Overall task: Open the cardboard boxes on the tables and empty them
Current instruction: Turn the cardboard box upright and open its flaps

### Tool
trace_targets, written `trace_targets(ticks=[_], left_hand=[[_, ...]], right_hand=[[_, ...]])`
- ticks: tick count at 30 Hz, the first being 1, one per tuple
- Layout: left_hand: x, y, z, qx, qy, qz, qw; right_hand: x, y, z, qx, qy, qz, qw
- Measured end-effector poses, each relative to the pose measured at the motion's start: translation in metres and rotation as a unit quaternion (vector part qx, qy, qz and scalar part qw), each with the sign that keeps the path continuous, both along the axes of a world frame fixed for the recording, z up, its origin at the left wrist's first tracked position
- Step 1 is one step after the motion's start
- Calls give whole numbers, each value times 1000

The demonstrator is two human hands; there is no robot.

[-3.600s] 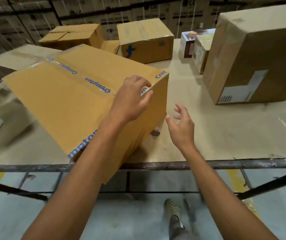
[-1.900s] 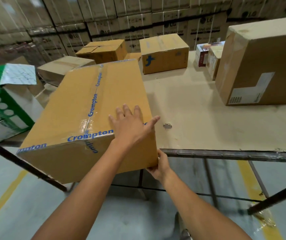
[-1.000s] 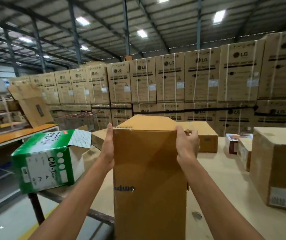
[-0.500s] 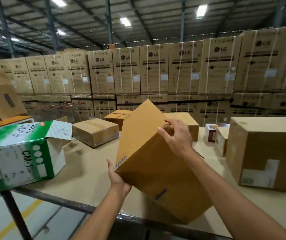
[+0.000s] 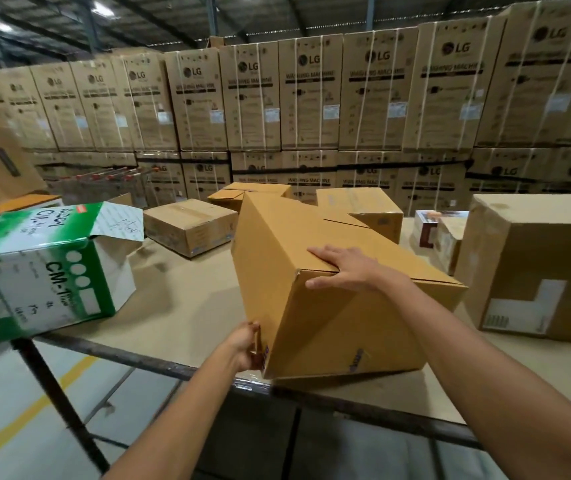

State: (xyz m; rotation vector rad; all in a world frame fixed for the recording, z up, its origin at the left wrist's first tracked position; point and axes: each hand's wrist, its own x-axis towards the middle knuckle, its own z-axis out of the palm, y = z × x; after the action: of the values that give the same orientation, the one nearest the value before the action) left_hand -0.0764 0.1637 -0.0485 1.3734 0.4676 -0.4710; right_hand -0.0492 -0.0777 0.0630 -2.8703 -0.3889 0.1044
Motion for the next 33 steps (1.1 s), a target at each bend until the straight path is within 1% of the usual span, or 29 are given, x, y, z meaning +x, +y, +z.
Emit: trace_targets(ticks=[2, 4, 6, 8, 10, 11, 12, 13, 14, 15, 16, 17, 18, 19, 20, 23, 26, 28, 30, 31, 33], left_hand=[[-8, -6, -2, -6, 26, 0, 1000], [-12, -14, 4, -9, 21, -6, 1000], [-13, -23, 15, -26, -14, -16, 999], [-8, -29, 27, -41, -64, 5, 997], [-1, -33, 34, -24, -115, 54, 992], [5, -34, 35, 6, -153, 73, 985], [12, -37, 33, 65, -202, 84, 974], [18, -39, 31, 162, -259, 78, 949], [20, -43, 28, 279, -311, 54, 907], [21, -49, 24, 389, -355, 23, 850], [19, -56, 20, 476, -388, -16, 789], [17, -62, 13, 540, -403, -62, 737], [16, -67, 9, 587, -405, -98, 694], [17, -68, 5, 618, -401, -123, 665], [20, -66, 3, 635, -398, -136, 648], [34, -54, 3, 652, -419, -148, 614], [52, -20, 2, 641, -450, -181, 596], [67, 12, 3, 614, -458, -204, 609], [76, 36, 9, 600, -449, -224, 623], [78, 41, 11, 600, -447, -230, 622], [72, 32, 15, 597, -460, -247, 609]], right_hand=[[0, 4, -15, -14, -4, -13, 1000], [3, 10, -26, -33, -20, -21, 999], [2, 21, -39, -67, -22, -20, 997], [1, 32, -59, -118, -9, -8, 993], [0, 34, -77, -149, -2, 6, 989], [2, 31, -80, -140, -10, 11, 990], [6, 25, -79, -110, -25, 12, 994], [12, 17, -74, -69, -43, 8, 997], [18, 8, -69, -34, -61, -4, 998], [23, -2, -67, -24, -75, -25, 997], [27, -10, -68, -39, -82, -47, 995], [28, -16, -73, -68, -75, -69, 993], [28, -19, -79, -89, -58, -84, 991], [28, -20, -83, -94, -44, -91, 990], [29, -18, -88, -93, -38, -92, 991], [29, -11, -87, -80, -49, -92, 991], [18, 1, -86, -62, -32, -67, 995], [9, 12, -86, -32, -30, -42, 998], [5, 16, -83, -1, -49, -25, 998], [6, 15, -82, 14, -69, -24, 997], [11, 10, -84, 64, -124, -51, 989]])
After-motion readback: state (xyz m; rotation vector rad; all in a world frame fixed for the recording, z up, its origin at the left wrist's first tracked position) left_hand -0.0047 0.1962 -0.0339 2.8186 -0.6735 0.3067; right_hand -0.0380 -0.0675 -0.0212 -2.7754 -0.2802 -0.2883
